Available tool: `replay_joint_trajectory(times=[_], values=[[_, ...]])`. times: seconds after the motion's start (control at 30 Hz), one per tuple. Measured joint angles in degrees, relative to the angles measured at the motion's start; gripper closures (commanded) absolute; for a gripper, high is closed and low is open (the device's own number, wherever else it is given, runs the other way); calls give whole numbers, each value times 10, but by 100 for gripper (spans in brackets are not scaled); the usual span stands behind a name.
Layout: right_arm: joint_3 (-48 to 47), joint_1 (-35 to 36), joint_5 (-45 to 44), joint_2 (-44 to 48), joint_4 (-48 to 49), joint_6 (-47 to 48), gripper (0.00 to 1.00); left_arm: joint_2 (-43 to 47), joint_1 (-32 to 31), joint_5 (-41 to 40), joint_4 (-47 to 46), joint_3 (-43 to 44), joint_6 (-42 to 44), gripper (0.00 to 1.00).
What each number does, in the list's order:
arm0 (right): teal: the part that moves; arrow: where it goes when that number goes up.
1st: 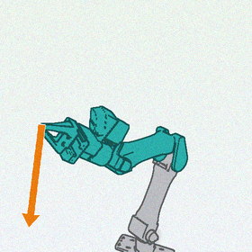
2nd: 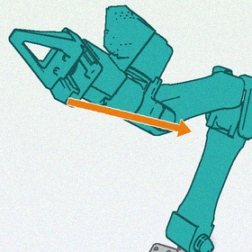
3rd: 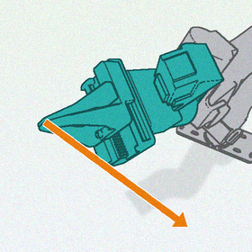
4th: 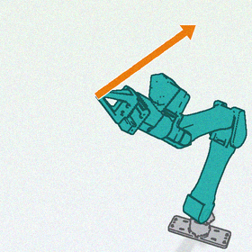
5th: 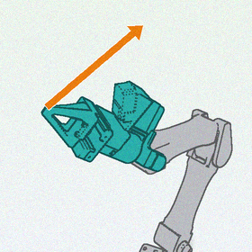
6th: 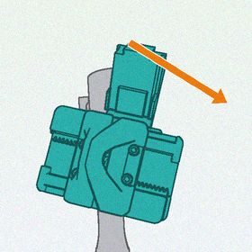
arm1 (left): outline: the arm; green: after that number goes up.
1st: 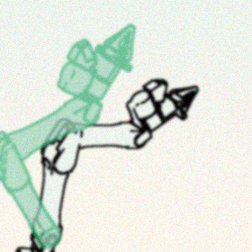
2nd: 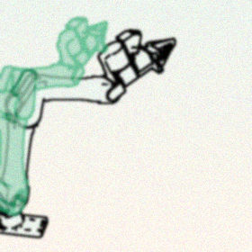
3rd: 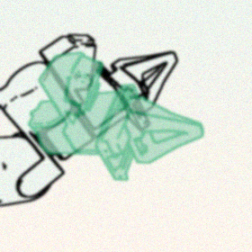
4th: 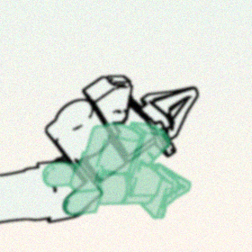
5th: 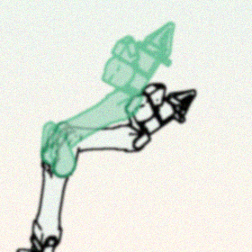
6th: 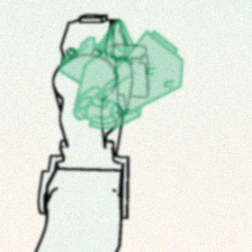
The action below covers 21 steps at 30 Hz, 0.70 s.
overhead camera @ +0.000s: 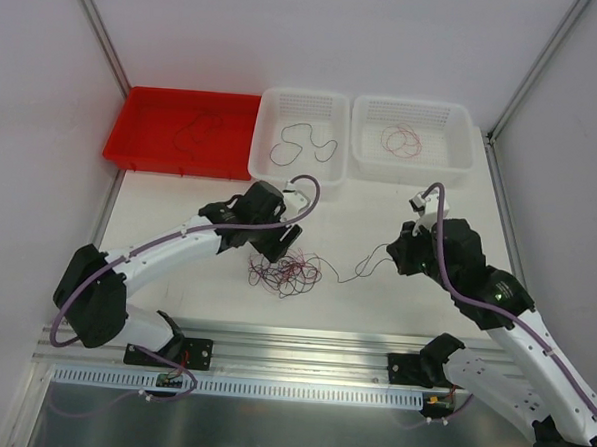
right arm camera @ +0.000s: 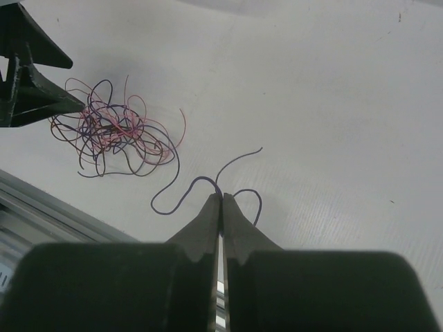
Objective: Untangle the cables
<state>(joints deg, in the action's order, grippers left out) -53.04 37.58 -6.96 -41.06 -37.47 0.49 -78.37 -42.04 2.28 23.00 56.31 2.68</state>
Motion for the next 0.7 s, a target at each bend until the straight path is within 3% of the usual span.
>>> replay_joint_trajectory(times=[0.27, 0.5, 0.7], values=[[14, 0, 12, -7, 13, -9, 99, -61, -3, 0, -4, 25, 47, 60], [25, 0, 11, -8, 20, -10, 99, -67, -4, 2, -9, 26, 55, 100], [33, -4, -24, -12, 19, -14, 99, -52, -4, -16, -9, 27, 53, 100]])
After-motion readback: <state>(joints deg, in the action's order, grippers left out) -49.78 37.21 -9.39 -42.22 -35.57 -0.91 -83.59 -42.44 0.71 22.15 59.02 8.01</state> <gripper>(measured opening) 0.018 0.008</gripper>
